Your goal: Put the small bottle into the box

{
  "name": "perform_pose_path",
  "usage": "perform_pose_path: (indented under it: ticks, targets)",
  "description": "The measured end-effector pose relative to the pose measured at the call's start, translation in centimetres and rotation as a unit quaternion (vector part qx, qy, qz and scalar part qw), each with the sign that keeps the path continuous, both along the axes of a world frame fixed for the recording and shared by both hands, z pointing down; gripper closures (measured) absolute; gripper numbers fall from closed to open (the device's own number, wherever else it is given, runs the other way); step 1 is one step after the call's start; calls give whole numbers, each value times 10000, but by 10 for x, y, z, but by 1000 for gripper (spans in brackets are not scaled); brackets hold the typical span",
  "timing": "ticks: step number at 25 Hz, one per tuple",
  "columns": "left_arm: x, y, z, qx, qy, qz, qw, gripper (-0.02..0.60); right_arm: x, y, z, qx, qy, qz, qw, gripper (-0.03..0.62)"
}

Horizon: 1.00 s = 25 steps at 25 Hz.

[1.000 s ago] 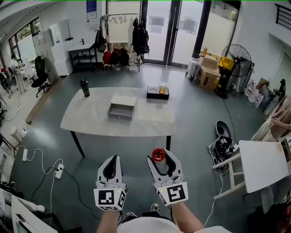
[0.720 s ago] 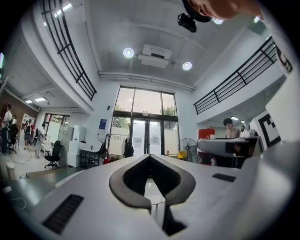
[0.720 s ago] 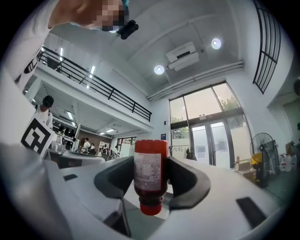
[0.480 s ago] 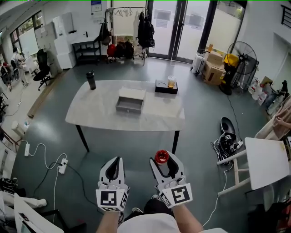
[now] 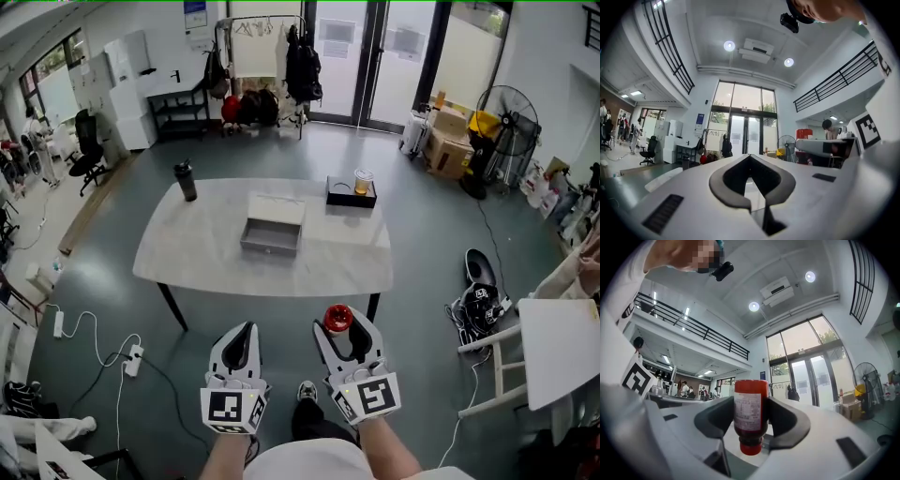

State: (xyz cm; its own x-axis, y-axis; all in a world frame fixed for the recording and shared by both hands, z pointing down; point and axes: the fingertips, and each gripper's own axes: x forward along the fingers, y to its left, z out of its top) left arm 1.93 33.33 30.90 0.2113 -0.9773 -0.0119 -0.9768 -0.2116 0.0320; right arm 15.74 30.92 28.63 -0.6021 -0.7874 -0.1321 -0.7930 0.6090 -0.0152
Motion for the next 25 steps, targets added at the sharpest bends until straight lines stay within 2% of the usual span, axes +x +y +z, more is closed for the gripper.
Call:
perform_pose_path:
  ticks: [4, 8, 14, 19, 25]
  targets:
    - [0, -66, -11, -22, -59, 74, 10000, 560, -6, -66, -8, -68, -133, -95, 9998, 362]
    - [3, -128, -11, -4, 41, 58, 10000, 560, -7, -126, -12, -135, -229, -249, 9993, 362]
    - [-1, -196, -6, -81, -95, 21, 9999, 560, -8, -198, -4, -290, -323, -297, 9986, 362]
    - [-16, -241, 6, -180, -89, 1, 9998, 560, -28, -244, 10, -449, -357, -416, 9975, 362]
    - [-54, -309, 24, -321, -67, 104, 9994, 560, -69, -305, 27, -639, -304, -434, 9966, 362]
